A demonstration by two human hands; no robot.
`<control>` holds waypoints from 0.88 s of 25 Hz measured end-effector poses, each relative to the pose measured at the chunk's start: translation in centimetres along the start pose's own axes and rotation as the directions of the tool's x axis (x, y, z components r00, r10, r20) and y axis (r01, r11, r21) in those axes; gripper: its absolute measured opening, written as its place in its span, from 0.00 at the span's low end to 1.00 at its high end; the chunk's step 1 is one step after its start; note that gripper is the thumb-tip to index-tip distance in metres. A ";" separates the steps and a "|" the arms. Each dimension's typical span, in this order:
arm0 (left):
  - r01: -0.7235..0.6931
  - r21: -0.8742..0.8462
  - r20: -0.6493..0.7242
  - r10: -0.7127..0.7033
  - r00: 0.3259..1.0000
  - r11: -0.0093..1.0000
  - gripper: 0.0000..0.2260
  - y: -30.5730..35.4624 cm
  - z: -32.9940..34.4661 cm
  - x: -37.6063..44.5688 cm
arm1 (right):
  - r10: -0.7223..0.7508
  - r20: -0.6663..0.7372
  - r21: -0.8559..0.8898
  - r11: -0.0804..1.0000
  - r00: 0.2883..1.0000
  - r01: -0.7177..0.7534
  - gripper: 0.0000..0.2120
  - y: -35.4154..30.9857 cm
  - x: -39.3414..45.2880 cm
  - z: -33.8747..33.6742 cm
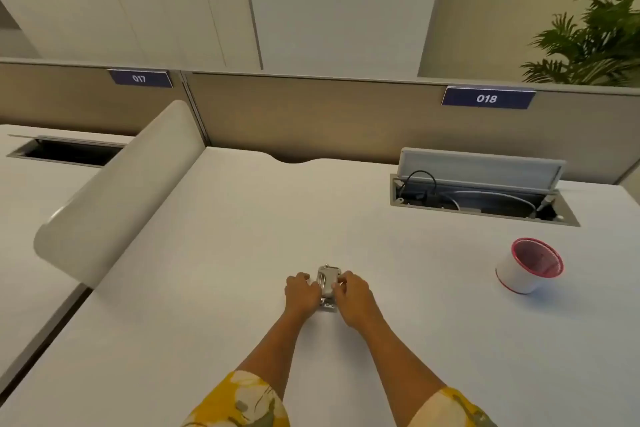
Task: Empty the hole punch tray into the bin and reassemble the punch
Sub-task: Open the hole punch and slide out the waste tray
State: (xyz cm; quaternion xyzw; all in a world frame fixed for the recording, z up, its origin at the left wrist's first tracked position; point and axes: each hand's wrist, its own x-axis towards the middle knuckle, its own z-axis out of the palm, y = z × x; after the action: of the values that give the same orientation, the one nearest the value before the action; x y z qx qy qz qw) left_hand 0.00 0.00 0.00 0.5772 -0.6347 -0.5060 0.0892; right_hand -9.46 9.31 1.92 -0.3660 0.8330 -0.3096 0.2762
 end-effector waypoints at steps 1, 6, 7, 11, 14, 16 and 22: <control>0.008 -0.024 -0.004 -0.008 1.000 1.000 0.21 0.0 0.0 0.3 | 0.036 0.004 0.022 0.999 0.999 -0.036 0.10 -0.2 0.0 0.4; 0.083 -0.122 0.098 -0.071 0.993 0.989 0.21 1.2 -0.7 -1.5 | 0.186 -0.037 0.160 0.971 0.982 -0.178 0.12 -0.5 0.4 2.2; 0.082 -0.139 0.124 -0.065 0.990 0.987 0.17 1.2 -0.7 -1.4 | 0.206 -0.037 0.199 0.961 0.978 -0.195 0.12 -0.3 0.6 2.3; 0.055 -0.128 0.108 -0.041 0.993 0.990 0.17 0.4 -0.7 -0.7 | 0.231 0.007 0.253 0.941 0.973 -0.225 0.10 0.1 0.4 1.3; 0.093 -0.207 0.146 -0.063 0.987 0.974 0.12 0.0 -0.2 -0.5 | 0.203 0.018 0.296 0.934 0.979 -0.199 0.10 0.3 -0.4 -0.3; 0.087 -0.308 0.166 -0.036 0.985 0.947 0.10 0.7 0.1 -1.0 | 0.189 -0.002 0.337 0.925 0.982 -0.177 0.10 0.5 -0.9 -1.5; 0.119 -0.490 0.252 0.009 0.968 0.864 0.09 2.5 2.0 -2.8 | 0.195 -0.071 0.478 0.868 0.978 -0.138 0.12 2.4 -2.1 -3.9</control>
State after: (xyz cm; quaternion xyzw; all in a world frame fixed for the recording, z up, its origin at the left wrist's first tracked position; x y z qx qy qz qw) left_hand -2.10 2.90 2.21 0.4850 -0.4708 -0.7231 0.1423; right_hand -12.00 13.50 3.28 -0.1962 0.7762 -0.4980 0.3332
